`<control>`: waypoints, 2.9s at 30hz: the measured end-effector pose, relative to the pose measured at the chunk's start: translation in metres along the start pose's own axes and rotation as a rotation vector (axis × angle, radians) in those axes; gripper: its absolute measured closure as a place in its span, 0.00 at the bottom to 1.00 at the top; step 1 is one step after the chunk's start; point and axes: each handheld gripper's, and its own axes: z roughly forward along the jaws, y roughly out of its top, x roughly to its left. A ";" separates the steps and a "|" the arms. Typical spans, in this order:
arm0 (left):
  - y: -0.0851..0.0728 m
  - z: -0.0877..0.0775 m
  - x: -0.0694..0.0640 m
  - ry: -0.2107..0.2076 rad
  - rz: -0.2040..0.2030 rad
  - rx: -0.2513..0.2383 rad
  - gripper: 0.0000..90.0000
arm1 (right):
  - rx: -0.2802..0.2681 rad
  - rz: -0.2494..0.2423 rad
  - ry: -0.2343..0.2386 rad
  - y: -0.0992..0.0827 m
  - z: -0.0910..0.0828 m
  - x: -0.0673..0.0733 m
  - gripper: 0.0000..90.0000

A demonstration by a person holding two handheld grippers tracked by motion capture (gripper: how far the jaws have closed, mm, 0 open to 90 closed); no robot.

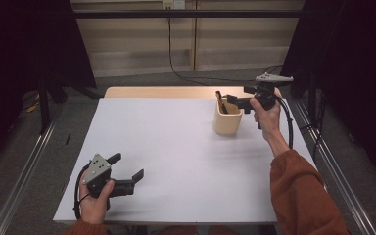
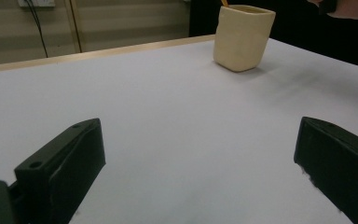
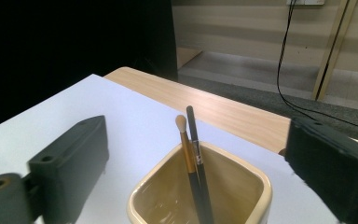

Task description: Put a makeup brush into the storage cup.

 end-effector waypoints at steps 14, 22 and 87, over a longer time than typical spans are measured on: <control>0.001 0.001 0.004 0.005 0.008 0.004 0.02 | 0.022 -0.046 -0.112 -0.006 0.003 0.009 0.05; 0.001 -0.004 -0.001 0.004 0.014 -0.008 0.02 | -0.027 -0.048 -0.138 -0.015 -0.009 0.011 0.03; 0.002 -0.003 -0.006 0.003 0.027 -0.011 0.02 | 0.003 -0.025 -0.189 -0.123 -0.140 0.045 0.00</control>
